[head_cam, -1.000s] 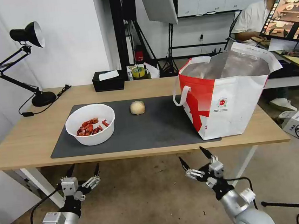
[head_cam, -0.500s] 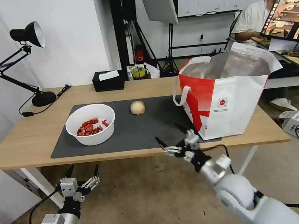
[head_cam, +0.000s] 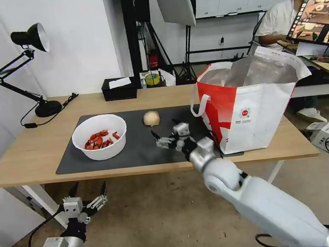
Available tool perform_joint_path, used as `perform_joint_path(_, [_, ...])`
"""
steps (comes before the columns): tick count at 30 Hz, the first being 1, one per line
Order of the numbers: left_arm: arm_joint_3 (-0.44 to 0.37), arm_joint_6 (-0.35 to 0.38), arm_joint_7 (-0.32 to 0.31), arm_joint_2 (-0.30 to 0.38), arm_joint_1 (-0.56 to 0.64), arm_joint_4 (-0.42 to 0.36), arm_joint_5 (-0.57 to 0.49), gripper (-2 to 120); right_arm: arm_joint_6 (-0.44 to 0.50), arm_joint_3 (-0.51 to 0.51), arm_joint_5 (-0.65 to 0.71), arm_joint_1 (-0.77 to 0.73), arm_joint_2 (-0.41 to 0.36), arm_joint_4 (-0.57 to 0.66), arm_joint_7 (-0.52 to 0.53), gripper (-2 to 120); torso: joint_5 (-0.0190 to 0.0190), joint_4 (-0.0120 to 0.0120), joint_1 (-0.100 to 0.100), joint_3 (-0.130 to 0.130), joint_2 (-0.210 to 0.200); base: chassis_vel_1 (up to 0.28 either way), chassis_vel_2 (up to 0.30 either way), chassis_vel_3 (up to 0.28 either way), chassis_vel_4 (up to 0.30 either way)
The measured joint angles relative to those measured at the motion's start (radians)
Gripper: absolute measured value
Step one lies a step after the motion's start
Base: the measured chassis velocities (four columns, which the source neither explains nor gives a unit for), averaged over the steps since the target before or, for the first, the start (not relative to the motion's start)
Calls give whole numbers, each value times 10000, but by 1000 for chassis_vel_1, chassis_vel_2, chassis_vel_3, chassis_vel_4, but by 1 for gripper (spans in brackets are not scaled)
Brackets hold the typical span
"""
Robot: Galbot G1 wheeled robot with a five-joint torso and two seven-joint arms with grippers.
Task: Pick up the trash from the table and place it into the takeout bag.
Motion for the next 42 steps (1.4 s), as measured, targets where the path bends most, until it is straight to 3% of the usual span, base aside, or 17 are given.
perform_joint_path(12, [-10,-2,-11,80,-84,137,-104,100,-1498,-724,940,2034,1341,-1715,1869,100,1,-1,0,0,0,0,0,0,0])
perform_joint_path(18, [-11,-13,-12,83,-88,169,-122,100,-2135,-829,1084,2621,1990,-2571,2248,100,1,-1,0,-1,1,0,0,0,0])
perform_joint_path(29, [16,-43,1,-14,-70,240,-108,100,-2893,-801,1777,3595,3112,-4732,1721,100,1,0,-1,-1,1,0,0,0,0])
perform_joint_path(42, [23,-40,13,12,-64,17,-109,100,-3239,-379,1311,4216,4016,-6933,593,100,2,-2,-1,-1,1,0,0,0,0])
